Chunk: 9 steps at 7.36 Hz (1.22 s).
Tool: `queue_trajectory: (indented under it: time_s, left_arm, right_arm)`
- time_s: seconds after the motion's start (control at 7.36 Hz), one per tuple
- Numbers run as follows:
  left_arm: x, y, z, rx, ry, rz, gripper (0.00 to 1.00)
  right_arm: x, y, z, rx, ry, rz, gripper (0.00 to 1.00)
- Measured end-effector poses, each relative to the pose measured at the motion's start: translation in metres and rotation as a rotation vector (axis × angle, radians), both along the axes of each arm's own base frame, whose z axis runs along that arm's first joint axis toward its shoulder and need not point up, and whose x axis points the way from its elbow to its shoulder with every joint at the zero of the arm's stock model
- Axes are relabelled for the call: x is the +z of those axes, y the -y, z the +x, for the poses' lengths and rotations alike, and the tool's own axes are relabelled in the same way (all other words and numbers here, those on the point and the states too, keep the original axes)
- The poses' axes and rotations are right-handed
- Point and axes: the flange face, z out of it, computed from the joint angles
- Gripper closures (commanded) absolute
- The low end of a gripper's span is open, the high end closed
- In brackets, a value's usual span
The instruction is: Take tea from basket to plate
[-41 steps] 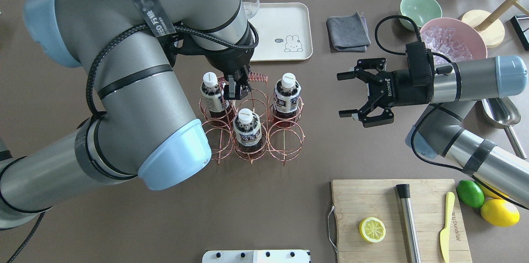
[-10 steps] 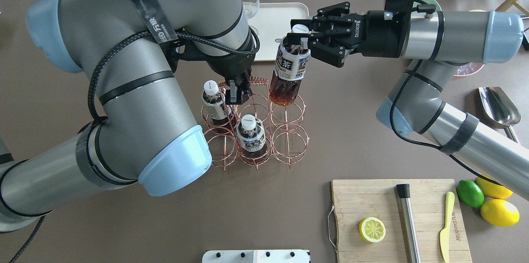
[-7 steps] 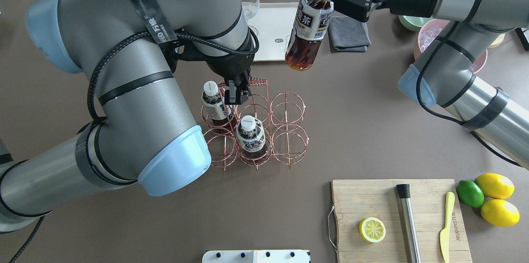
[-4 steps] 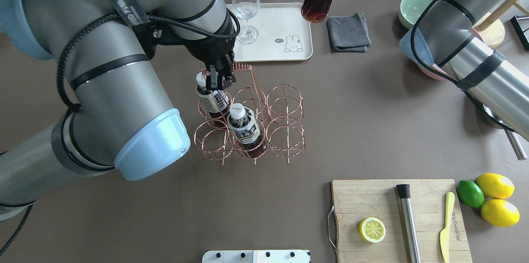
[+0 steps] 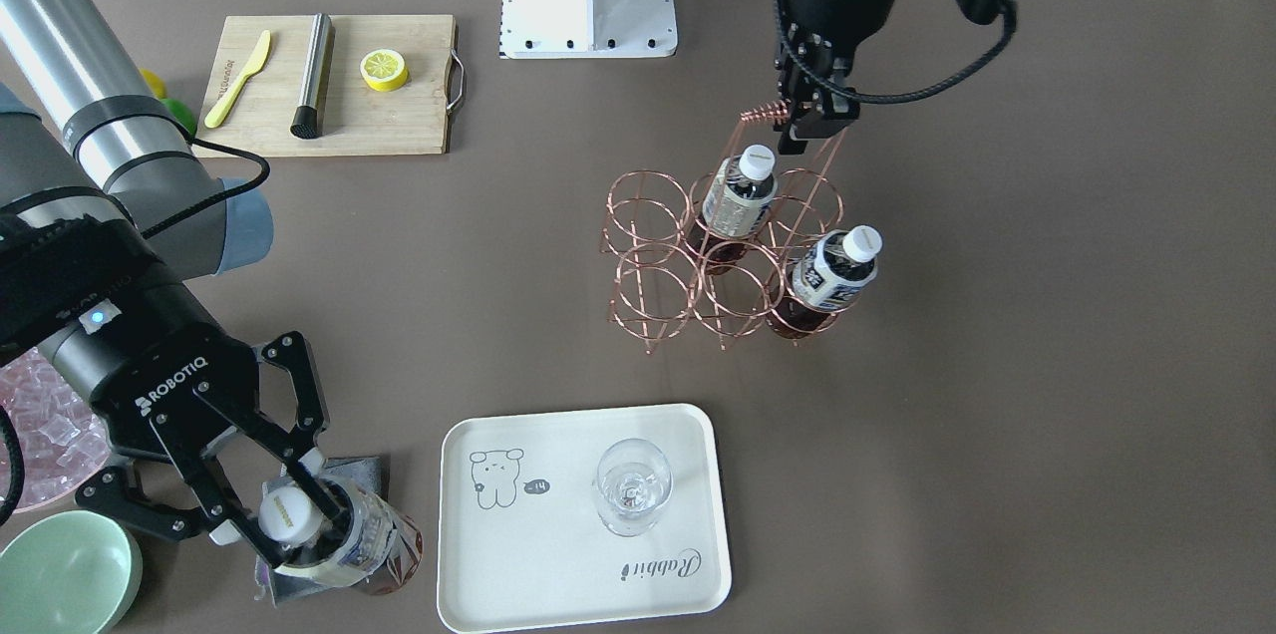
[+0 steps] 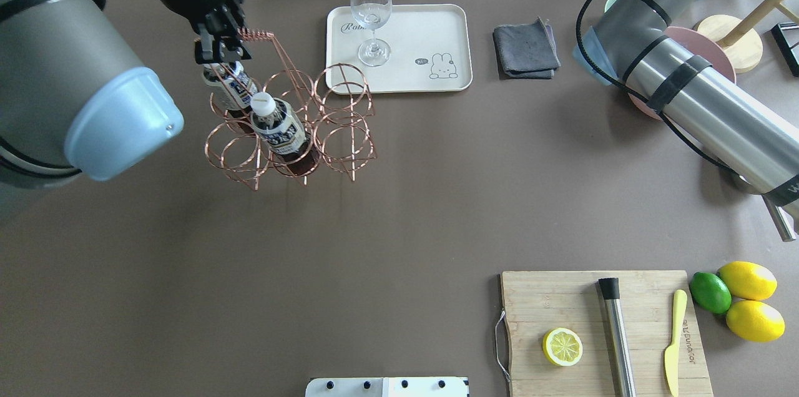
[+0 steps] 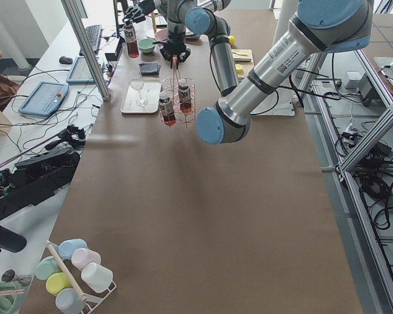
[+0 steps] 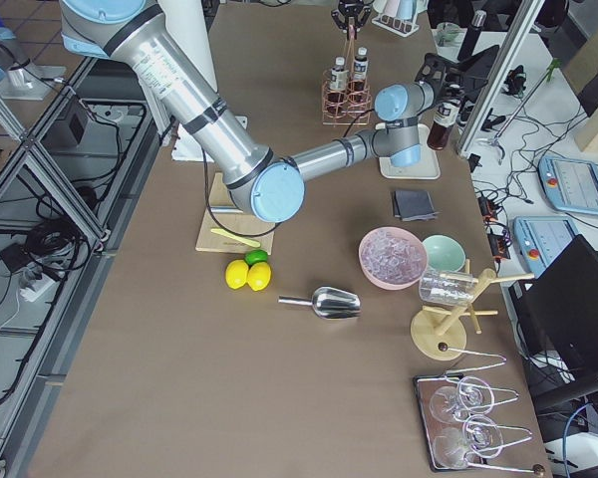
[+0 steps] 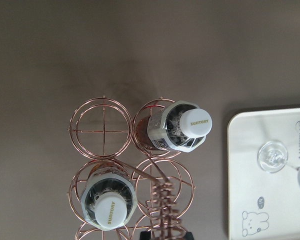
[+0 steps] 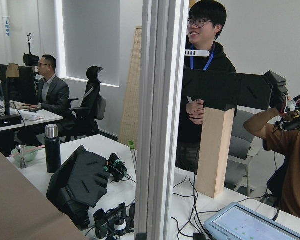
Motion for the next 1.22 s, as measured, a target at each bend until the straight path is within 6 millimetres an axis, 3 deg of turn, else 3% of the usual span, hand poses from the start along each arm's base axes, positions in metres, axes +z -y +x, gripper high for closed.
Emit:
queue_trajectory:
  time_s: [0.27,0.54,0.82,0.95,1.22]
  left_arm:
    - [0.055,0.044,-0.072,-0.066,0.064,-0.024,1.0]
    - [0.118,0.093,-0.142,-0.085,0.149,-0.044,1.0]
    - [0.181,0.153,-0.198,-0.113,0.192,-0.059,1.0]
    - [0.22,0.185,-0.223,-0.109,0.201,-0.067,1.0]
    - [0.281,0.222,-0.251,-0.052,0.208,-0.033,1.0]
  right_arm:
    - [0.01,0.008,-0.034,0.061,0.002,-0.048,1.0]
    - [0.017,-0.008,-0.083,0.084,0.012,-0.073,1.0]
    - [0.03,-0.026,-0.123,0.057,0.011,-0.084,1.0]
    - [0.038,-0.038,-0.143,0.048,0.017,-0.085,1.0]
    - [0.053,-0.052,-0.166,0.054,0.022,-0.091,1.0]
